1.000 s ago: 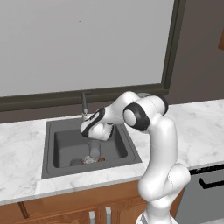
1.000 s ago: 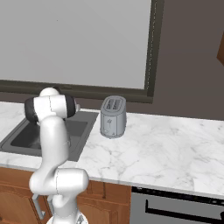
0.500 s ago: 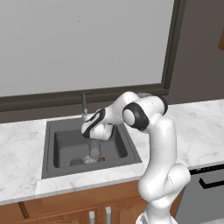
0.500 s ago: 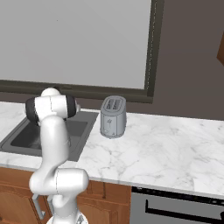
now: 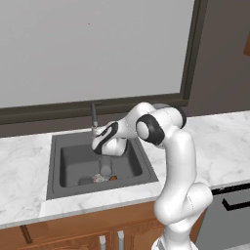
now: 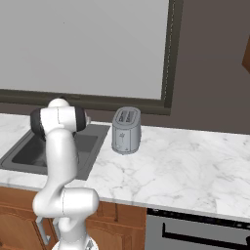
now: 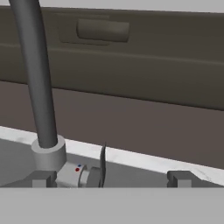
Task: Pick the jar and glass cup and place them in the sink. Then turn on the water.
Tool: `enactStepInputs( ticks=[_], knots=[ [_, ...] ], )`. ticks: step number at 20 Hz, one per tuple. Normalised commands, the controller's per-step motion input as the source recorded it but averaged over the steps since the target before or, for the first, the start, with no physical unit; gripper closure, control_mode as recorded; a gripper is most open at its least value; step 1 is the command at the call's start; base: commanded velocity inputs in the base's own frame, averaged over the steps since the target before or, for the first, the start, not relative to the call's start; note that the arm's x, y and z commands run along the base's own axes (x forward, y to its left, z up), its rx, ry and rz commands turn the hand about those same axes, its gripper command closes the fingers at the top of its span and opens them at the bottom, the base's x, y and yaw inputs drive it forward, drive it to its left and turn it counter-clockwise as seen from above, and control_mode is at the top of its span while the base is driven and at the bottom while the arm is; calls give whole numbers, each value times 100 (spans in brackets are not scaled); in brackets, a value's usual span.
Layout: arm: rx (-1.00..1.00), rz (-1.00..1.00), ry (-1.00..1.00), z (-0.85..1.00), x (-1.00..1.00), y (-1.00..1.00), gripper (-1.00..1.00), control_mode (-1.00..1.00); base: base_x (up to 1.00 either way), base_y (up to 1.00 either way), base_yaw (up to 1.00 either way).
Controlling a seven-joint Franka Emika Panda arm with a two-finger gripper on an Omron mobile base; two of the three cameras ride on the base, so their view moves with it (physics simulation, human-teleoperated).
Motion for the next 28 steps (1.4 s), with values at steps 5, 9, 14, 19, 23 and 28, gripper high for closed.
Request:
enactStepInputs(
  ticks=[5,9,14,19,23,28],
  knots=[
    [1,0,-1,-11,0,0,-100,-100,0,0,0],
    [0,0,-3,-11,6,0,-100,-100,0,0,0],
    [0,0,-2,-9,3,0,-100,-100,0,0,0],
    [0,0,0,-4,0,1,-100,-100,0,0,0],
    [0,0,0,0,5,8,-100,-100,0,0,0],
    [0,0,0,0,12,9,-100,-100,0,0,0]
  ],
)
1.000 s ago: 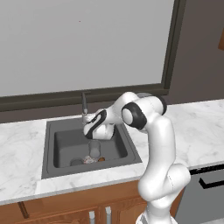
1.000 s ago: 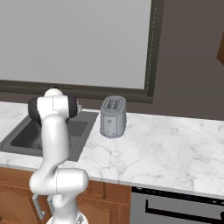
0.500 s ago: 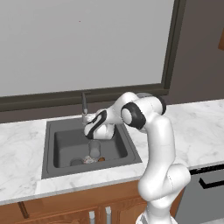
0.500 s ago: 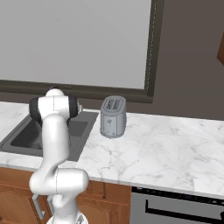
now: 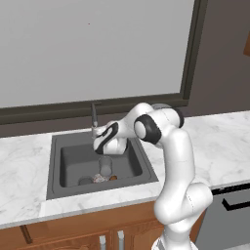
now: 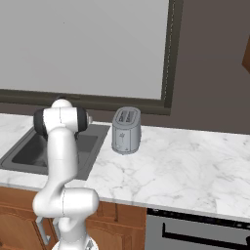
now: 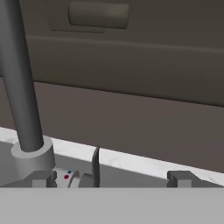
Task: Pick the jar and glass cup and place them in the sink. Then turn on the water.
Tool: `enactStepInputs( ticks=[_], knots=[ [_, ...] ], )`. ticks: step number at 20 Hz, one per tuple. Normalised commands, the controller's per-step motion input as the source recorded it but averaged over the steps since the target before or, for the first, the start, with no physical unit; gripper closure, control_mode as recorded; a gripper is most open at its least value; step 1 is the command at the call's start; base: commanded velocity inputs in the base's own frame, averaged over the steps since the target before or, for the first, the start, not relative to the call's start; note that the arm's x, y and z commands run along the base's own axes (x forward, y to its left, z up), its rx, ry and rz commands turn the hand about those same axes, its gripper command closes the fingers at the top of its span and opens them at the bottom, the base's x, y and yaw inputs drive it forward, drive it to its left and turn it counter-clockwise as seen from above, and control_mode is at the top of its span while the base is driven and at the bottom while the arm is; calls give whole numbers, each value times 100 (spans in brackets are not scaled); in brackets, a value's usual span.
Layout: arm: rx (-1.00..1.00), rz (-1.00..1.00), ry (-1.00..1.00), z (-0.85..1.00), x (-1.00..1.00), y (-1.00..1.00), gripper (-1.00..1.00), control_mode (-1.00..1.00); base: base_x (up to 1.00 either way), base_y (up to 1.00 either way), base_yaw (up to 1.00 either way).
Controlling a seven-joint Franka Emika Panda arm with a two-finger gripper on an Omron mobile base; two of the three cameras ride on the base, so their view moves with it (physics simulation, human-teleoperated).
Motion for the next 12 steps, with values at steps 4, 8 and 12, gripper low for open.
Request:
enactStepInputs(
  ticks=[4,8,12],
  knots=[
    [0,0,0,-1,5,10,-100,-100,0,0,0],
    [0,0,0,-1,5,10,-100,-100,0,0,0],
    [0,0,0,-1,9,7,-100,-100,0,0,0]
  ],
)
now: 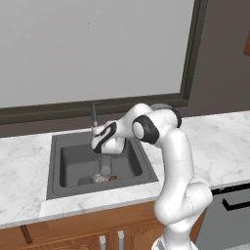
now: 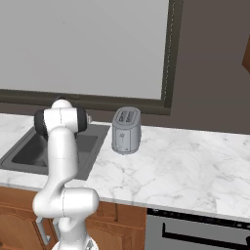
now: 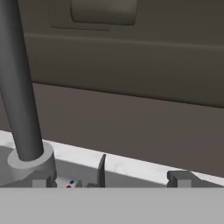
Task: Pick the jar and glass cup and place them in the sink. Then turn on the water.
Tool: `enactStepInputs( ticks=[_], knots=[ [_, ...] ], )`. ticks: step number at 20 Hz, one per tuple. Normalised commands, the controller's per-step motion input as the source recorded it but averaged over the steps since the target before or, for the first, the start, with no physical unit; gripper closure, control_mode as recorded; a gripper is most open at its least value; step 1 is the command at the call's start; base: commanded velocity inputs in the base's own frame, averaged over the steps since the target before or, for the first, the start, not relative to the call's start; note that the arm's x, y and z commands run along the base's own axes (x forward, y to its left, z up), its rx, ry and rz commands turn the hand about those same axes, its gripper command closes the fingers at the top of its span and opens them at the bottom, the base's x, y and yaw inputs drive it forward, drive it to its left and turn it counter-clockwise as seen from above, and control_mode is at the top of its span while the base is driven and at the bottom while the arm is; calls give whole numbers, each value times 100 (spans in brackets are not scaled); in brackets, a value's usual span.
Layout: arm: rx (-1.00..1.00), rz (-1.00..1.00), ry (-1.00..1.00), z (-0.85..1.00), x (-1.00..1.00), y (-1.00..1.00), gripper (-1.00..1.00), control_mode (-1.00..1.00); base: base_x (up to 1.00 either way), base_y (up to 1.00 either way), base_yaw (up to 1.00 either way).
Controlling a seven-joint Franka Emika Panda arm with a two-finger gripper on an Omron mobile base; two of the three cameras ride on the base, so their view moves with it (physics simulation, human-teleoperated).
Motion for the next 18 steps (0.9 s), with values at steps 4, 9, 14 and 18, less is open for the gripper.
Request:
enactStepInputs(
  ticks=[4,9,14,18],
  knots=[
    [0,0,0,0,13,5,-100,-100,0,0,0],
    [0,0,0,-1,5,0,-100,-100,0,0,0],
    [0,0,0,-13,0,0,-100,-100,0,0,0],
    [0,0,0,-12,2,1,-100,-100,0,0,0]
  ],
)
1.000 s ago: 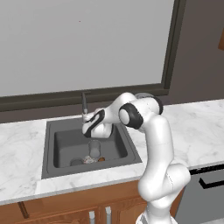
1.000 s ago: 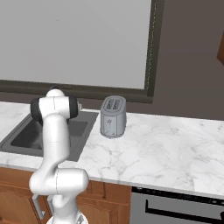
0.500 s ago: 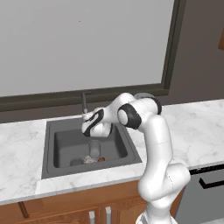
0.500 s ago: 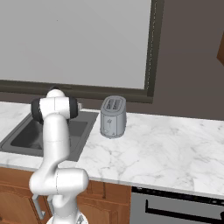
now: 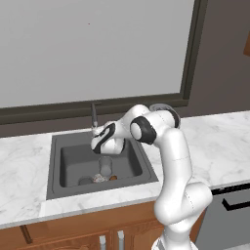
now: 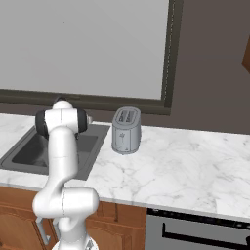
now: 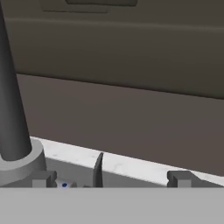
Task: Pick the jar and glass cup and place them in the sink. Then turn on the water.
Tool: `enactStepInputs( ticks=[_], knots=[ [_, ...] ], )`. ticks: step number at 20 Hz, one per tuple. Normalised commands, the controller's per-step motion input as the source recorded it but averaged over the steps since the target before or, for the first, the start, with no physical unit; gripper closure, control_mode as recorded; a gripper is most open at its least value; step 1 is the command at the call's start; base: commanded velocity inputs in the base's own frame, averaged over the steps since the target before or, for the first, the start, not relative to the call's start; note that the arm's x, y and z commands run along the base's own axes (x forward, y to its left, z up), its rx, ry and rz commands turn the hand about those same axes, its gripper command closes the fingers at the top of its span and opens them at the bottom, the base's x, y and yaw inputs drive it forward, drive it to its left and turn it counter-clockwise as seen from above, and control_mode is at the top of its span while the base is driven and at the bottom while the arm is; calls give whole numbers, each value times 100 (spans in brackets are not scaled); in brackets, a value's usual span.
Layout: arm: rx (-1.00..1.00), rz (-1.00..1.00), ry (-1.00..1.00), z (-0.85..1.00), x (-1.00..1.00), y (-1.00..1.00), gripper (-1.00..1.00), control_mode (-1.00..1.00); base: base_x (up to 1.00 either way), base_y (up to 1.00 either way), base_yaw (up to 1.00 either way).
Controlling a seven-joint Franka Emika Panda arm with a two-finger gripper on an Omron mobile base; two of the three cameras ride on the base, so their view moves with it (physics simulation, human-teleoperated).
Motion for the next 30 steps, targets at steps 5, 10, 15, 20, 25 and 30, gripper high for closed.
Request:
enactStepInputs(
  ticks=[5,10,15,20,25,30],
  knots=[
    [0,0,0,-4,5,4,-100,-100,0,0,0],
    [0,0,0,-1,3,7,-100,-100,0,0,0],
    [0,0,0,-2,0,10,-100,-100,0,0,0],
    [0,0,0,0,0,12,-100,-100,0,0,0],
    [1,0,0,0,1,2,-100,-100,0,0,0],
    [2,0,0,0,1,-2,-100,-100,0,0,0]
  ],
)
